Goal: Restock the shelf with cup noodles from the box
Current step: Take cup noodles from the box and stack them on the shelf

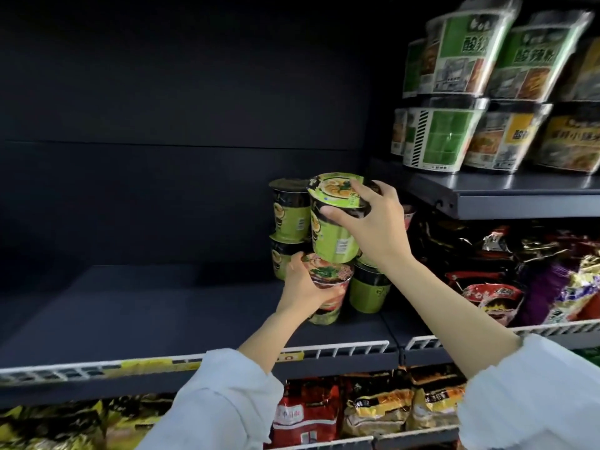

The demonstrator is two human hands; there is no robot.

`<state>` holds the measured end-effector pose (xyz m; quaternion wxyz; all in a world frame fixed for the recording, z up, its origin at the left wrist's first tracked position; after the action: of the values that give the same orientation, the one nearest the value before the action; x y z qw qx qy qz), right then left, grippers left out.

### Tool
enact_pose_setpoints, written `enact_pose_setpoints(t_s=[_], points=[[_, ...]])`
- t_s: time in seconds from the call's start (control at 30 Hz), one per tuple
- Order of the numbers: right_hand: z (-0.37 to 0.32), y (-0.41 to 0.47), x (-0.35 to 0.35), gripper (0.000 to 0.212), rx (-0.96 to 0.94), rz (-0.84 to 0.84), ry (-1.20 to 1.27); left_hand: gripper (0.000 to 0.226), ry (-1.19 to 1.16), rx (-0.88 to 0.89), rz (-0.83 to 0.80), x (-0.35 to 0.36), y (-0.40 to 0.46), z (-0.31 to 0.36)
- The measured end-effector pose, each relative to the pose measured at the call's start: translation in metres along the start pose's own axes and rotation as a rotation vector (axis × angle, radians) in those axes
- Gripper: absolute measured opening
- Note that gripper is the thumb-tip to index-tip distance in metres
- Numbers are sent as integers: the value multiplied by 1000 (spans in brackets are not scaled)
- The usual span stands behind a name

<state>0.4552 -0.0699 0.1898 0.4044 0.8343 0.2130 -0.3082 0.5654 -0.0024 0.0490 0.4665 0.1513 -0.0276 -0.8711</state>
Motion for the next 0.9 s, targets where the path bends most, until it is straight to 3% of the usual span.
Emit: enact_pose_setpoints(t_s=[0.13,0.23,0.33,0.57,0.7,0.9], points=[[0,2,25,77,-58,-127,-146,120,0,-9,-72,-11,-3,7],[4,6,33,67,-100,-126,-426,93,58,37,-109,-25,-2,13],[-4,8,29,59,-274,-47,-702,80,92,11,-146,-35,-3,17],[-5,0,31,60,-285,-143,-557,41,179,97,-65,-47,-10,34],[-6,-13,17,53,-226,-58,-351,26,201,271,5,-55,-27,54],[15,-59,-2,43,-30,-18,-234,22,335,431,-128,-43,-66,82]])
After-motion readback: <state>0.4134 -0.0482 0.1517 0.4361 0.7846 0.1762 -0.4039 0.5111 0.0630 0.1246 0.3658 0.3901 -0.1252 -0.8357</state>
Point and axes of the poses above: each hand's wrist, its own y-axis towards the middle knuckle, its own x-axis out of the palm, z = x × y, the point moved 3 cm from there along y, towards the middle knuckle, and after that the axes turned 14 degrees about -y, right-handed, at the moved point
